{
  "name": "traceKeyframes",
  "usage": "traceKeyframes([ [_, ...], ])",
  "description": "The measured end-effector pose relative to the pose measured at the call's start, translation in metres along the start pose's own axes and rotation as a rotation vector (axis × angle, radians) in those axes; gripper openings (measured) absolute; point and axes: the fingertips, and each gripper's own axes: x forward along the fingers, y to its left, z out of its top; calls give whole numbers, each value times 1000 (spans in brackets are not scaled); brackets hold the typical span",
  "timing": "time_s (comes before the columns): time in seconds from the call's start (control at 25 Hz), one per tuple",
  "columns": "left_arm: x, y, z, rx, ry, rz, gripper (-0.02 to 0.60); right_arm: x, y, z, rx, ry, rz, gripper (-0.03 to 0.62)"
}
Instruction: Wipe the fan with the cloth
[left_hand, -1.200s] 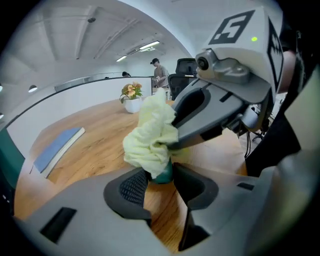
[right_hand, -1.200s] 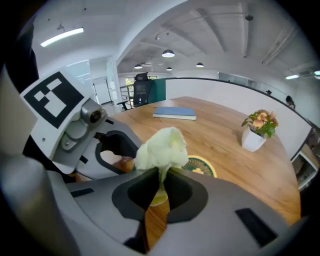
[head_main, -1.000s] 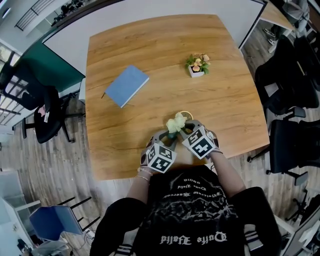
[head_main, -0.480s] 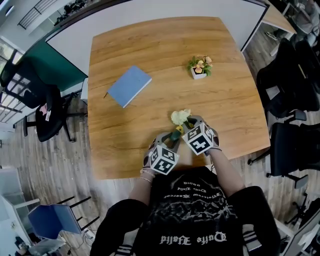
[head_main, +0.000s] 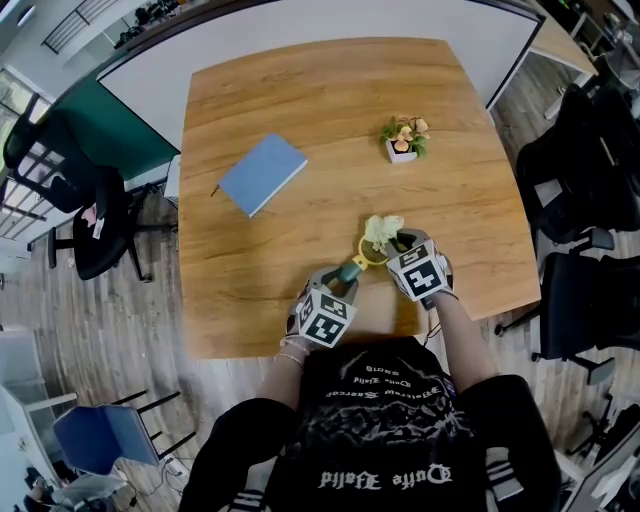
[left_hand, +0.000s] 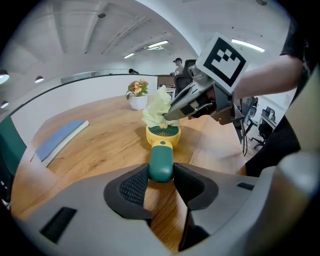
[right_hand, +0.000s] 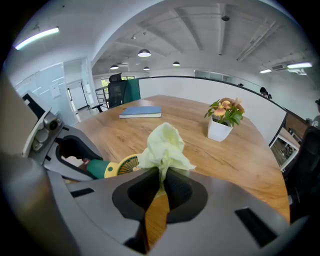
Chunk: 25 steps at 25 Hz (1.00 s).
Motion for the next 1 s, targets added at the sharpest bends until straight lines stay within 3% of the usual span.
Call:
traceKeyframes([
  [0.32,3,3,-3,-60,1,0,178,-15,1,-33,-155,126,63,35],
  [0.68,3,3,-1,-33,8,-9,177,-26,46,-45,-362,178,197,35],
  [1.0,3,-4,-3,31,18,-67,175,-20,91,-32,-384,158,342,34],
])
